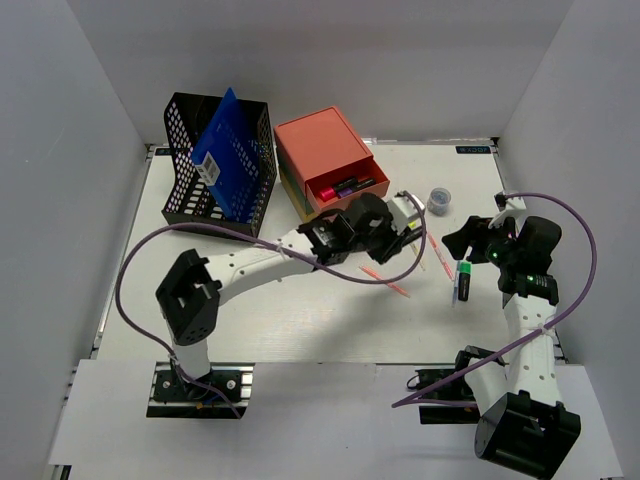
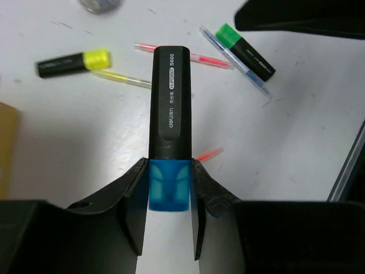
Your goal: Organize the desk
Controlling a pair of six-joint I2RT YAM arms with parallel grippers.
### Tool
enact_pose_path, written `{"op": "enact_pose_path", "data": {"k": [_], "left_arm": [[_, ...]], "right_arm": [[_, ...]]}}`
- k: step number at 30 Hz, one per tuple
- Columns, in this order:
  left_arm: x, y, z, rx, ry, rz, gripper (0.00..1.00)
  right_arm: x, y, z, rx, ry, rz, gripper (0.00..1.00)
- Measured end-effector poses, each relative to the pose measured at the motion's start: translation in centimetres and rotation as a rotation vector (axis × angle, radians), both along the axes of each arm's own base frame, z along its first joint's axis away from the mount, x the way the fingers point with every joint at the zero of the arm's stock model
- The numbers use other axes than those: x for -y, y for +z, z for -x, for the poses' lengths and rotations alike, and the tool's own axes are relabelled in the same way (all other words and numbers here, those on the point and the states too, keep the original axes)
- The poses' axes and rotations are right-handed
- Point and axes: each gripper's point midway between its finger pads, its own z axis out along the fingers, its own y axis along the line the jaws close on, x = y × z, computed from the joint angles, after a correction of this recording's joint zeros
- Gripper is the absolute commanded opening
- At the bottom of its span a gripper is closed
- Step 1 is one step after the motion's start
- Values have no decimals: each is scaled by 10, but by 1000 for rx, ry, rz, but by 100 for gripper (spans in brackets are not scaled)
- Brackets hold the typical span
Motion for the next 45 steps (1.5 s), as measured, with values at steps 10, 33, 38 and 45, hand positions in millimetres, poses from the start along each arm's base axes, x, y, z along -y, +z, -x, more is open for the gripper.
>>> {"op": "enact_pose_path", "data": {"k": [10,33,38,45], "left_arm": [[-81,111,-87,244,103,-9,0],[-157,64,-139,201,157,-150,29],[-155,57,-140,177,156,-149,46],[-153,59,-141,164,176,-125,67]], "right_arm": [[-1,0,0,2,7,-1,64],[-2,-1,2,-2,18,-12,67],[-4,-3,2,-3,36,-6,73],[-8,-6,3,5,88,10,77]]}}
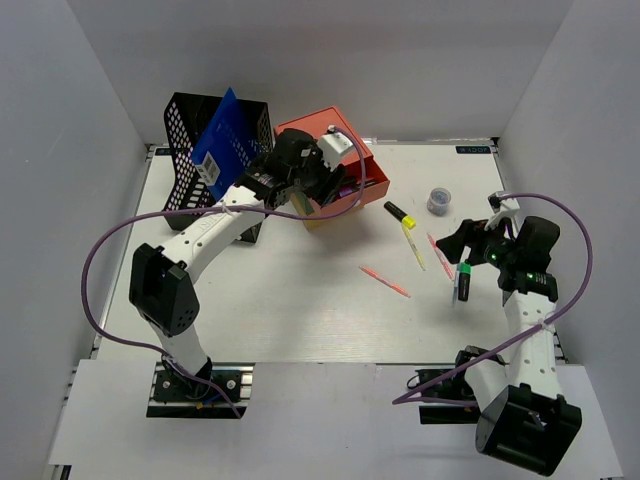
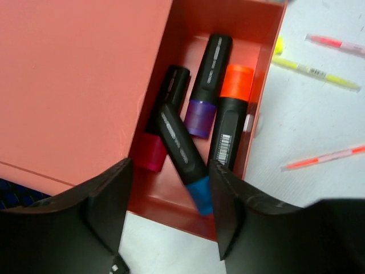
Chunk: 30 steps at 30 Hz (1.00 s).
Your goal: Organize the desk
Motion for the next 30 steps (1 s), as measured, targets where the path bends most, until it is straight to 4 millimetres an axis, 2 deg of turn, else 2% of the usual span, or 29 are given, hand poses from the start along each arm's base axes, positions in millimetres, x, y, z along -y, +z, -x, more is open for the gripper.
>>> {"op": "enact_pose_path", "data": {"k": [3,5,6,7,8,10,12,13,14,15,16,17,19,21,24,26,28,30], "left_arm": [[2,7,-1,8,15,33,69],[2,17,1,13,32,73,62],[0,22,4,16,42,101,51],[-2,29,10,18,53,133,14],[-4,36,16,20,63,172,1],[-13,49,35,24,78,245,0],[-24,65,55,32,95,326,0],[-30,73,66,38,105,367,25],[-36,78,75,48,109,397,40],[-42,83,84,58,114,425,54],[-47,86,92,65,121,456,64],[-53,86,100,65,129,478,74],[-62,80,109,74,146,495,78],[-68,68,114,76,168,498,79],[-75,46,122,60,188,486,80],[-80,40,127,65,197,487,81],[-86,44,131,83,207,498,81],[-91,56,132,119,218,522,81]], "right_arm": [[-3,-1,1,10,30,8,76],[-4,-2,1,10,46,13,68],[-4,-4,1,9,52,18,64],[-3,-5,1,5,53,24,49],[-2,-8,1,2,52,35,40],[3,-14,0,-13,41,64,22],[10,-25,-1,-49,23,99,18],[15,-31,-1,-76,10,121,19],[20,-37,-1,-104,-3,144,22],[27,-43,-1,-132,-20,176,27],[33,-49,-1,-158,-35,203,38],[39,-55,0,-185,-53,232,43],[52,-70,3,-242,-84,293,55],[62,-84,7,-306,-109,335,63],[74,-99,12,-378,-137,379,67],[80,-108,14,-415,-156,405,67],[85,-115,15,-448,-167,425,65],[89,-122,16,-477,-178,442,64]]}}
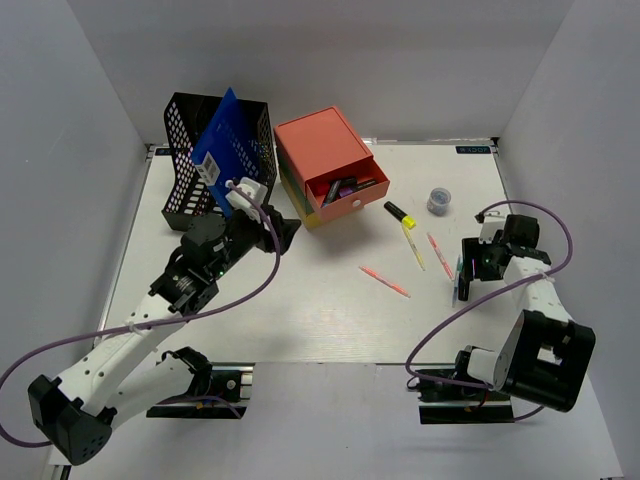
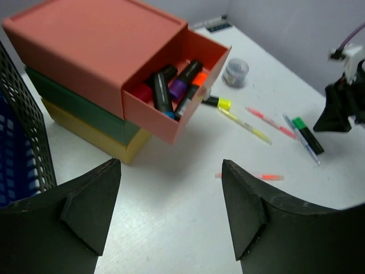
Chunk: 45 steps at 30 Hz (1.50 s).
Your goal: Organize the desk
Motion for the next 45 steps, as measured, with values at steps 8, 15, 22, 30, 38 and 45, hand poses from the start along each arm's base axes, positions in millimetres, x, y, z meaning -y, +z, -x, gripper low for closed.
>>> {"op": "enact_pose_path", "data": {"k": [8,15,22,30,38,45], "left_arm": [[-5,16,0,48,25,32,81],[-7,18,-1,54,36,33,81],[-8,18,-1,56,40,32,82],[-9,19,-1,59,43,31,82],[-13,18,-1,68,61,26,82],[-16,12,0,70,64,9,82]], "right_arm": [[4,-29,8,-72,-12,35,64],[5,-39,9,-89,-15,57,63],[7,-47,7,-103,-26,79,61],[4,-48,-2,-83,-16,88,46],[5,-48,-6,-73,-20,106,13],[3,-32,-1,-63,-14,107,0]]}}
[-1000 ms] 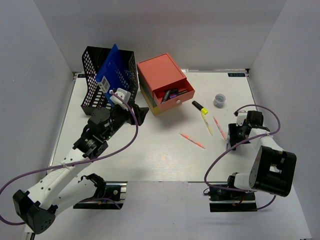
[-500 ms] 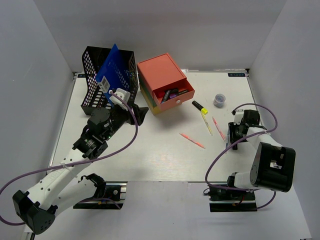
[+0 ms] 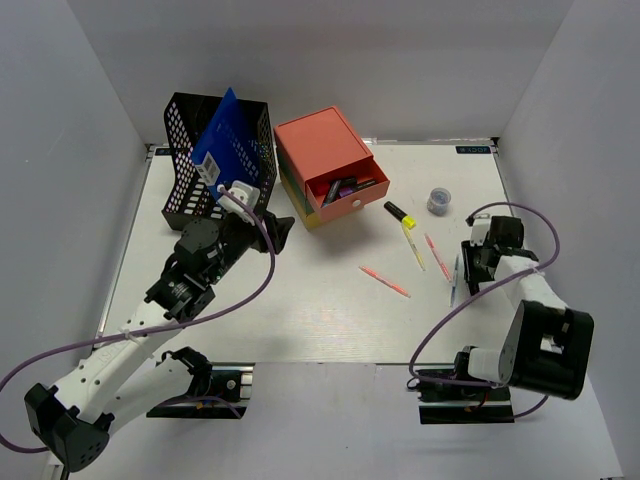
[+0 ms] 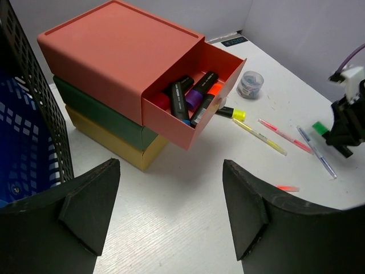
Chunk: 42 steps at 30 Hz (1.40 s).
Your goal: Organize the desk
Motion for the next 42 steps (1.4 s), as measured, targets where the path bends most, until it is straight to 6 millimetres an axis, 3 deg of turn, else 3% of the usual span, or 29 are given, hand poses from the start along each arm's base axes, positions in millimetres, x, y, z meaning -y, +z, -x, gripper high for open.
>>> {"op": "enact_pose_path", "data": {"k": [4,8,12,17,22,26,30,34,38,42], "left_arm": [[0,1,1,20,-11,-8,83],[1,4,8,64,-43,-10,85],[4,6,13,101,-81,-23,85],[5,-8,9,113,-88,-88,86],[1,-27,5,105,-68,-149,86],[-8,-29,-1,116,-17,-179,88],[-17,-33,-4,125,28,-198,90],[-21,-35,-6,128,49,-210,90],[-21,-34,-6,134,52,-214,90],[-21,-33,-6,135,51,-214,90]], "right_arm": [[-6,48,-21,144,56,-8,0],[-28,103,-42,317,194,-42,0],[-69,135,-55,400,390,-85,0],[-125,170,-74,473,653,-67,0],[-182,231,-88,628,912,13,0],[-217,272,-93,779,1070,121,0],[-251,282,-98,847,1198,213,1],[-289,279,-111,858,1297,291,4],[-318,273,-121,859,1354,360,13],[-335,263,-123,852,1405,418,29]]}}
